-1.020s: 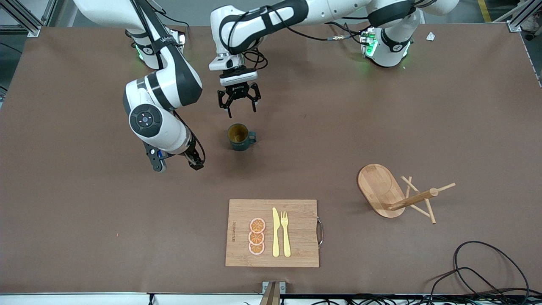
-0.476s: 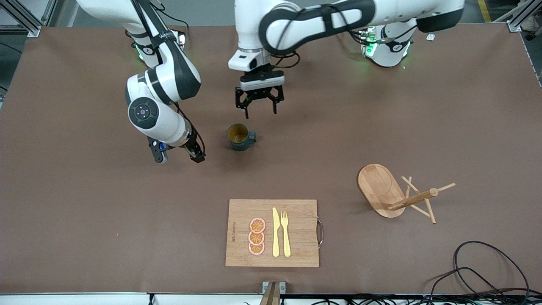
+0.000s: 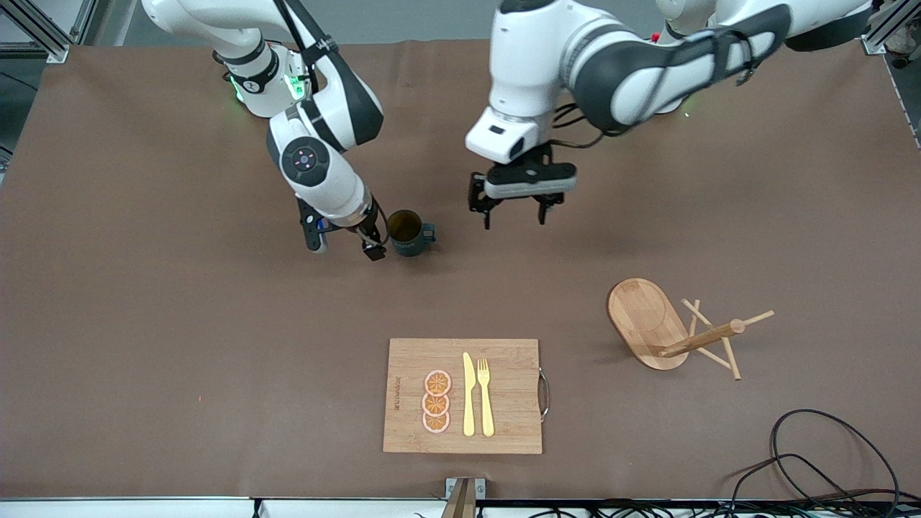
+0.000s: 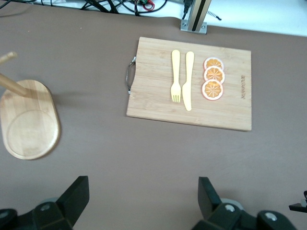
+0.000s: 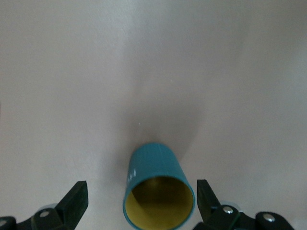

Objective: Transfer cup from left to right arm and place
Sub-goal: 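Open the left gripper and raise it while the right gripper reaches the mug, then grasp the mug with the right gripper while the left gripper withdraws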

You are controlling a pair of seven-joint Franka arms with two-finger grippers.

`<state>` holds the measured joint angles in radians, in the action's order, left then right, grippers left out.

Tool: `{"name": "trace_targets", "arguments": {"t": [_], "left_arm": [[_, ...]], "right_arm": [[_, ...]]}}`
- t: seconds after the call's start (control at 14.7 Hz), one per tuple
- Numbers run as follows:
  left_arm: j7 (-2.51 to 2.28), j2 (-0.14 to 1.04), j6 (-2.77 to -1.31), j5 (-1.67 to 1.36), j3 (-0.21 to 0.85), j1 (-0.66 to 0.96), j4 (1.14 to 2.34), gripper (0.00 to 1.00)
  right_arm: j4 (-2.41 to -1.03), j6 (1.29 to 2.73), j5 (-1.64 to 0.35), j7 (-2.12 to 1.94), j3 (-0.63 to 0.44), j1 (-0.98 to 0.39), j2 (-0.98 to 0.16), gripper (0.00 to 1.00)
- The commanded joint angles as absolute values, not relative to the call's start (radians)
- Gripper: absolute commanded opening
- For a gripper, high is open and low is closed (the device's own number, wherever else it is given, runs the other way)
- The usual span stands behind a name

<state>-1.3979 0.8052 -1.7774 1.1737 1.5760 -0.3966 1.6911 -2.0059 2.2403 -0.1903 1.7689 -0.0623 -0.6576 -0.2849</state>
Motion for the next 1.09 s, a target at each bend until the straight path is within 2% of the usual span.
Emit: {"name": "trace_targets", "arguments": {"t": [0.0,0.27,0.41,0.68,0.88,0.95,1.02], "left_arm": [[-1.281,0.792,-1.770,1.095,1.583,-0.422,1.628,1.00],[-1.062,0.793,-1.643,1.014,1.580,-0.419,1.482,1.00],[-0.962,0.793,-1.602,0.964,1.577,-0.432,1.412,1.00],[-0.767,0.792,-1.574,0.902,1.579,-0.514,1.376,1.00],[-0.634,0.763,-1.526,0.862,1.528,-0.508,1.310,1.00],[-0.602,0.732,-1.525,0.820,1.479,-0.490,1.286,1.00],[-0.560,0.671,-1.525,0.755,1.395,-0.454,1.263,1.00]], "right_arm": [[-2.058,2.261,-0.210,1.812,-0.072,-0.702,-0.252,1.00],[-2.143,2.367,-0.209,1.864,-0.072,-0.758,-0.252,1.00],[-2.152,2.373,-0.209,1.870,-0.072,-0.764,-0.255,0.99],[-2.154,2.376,-0.209,1.901,-0.072,-0.785,-0.276,0.96],[-2.152,2.379,-0.209,1.901,-0.072,-0.785,-0.296,0.86],[-2.152,2.387,-0.209,1.902,-0.072,-0.784,-0.299,0.80],[-2.152,2.396,-0.209,1.902,-0.072,-0.784,-0.305,0.69]]}}
